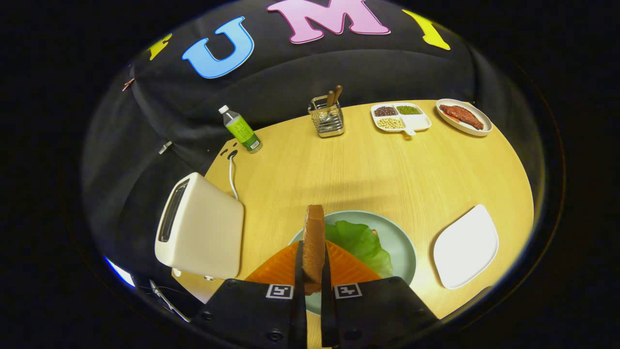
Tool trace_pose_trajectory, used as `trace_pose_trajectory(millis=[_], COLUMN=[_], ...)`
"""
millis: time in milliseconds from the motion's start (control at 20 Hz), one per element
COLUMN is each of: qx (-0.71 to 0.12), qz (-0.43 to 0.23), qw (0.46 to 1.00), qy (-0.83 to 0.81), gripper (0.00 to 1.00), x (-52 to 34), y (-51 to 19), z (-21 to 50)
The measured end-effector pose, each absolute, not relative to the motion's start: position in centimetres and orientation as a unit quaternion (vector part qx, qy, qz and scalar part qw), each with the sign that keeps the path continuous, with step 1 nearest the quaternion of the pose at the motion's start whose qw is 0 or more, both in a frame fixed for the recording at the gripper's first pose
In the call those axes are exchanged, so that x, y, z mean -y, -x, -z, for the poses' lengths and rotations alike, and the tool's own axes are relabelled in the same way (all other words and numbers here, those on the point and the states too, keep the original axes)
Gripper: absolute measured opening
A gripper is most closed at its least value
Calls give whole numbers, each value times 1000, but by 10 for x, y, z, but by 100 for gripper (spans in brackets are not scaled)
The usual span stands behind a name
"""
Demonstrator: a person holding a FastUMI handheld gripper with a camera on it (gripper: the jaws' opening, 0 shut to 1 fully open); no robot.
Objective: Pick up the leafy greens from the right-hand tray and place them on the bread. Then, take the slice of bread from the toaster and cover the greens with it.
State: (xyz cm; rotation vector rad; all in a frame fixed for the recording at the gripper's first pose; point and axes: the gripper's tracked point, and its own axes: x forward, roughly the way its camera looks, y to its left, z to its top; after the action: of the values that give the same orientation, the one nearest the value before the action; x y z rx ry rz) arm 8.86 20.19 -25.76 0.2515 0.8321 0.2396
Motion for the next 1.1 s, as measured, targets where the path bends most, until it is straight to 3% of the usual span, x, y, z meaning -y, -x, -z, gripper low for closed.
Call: trace_pose_trajectory(millis=[100, 200, 500, 550, 650, 1100], qx=[-407, -413, -420, -417, -392, -232], qz=[-106, -94, -46, -42, -37, -39], qw=[900, 901, 906, 907, 919, 972], qy=[-114, -101, -39, -35, -29, 25], gripper=[18, 27, 69, 84, 98, 100], x=[-192, -181, -139, -136, -128, -87], y=[-86, -84, -78, -77, -77, -66], z=[264, 272, 288, 285, 269, 114])
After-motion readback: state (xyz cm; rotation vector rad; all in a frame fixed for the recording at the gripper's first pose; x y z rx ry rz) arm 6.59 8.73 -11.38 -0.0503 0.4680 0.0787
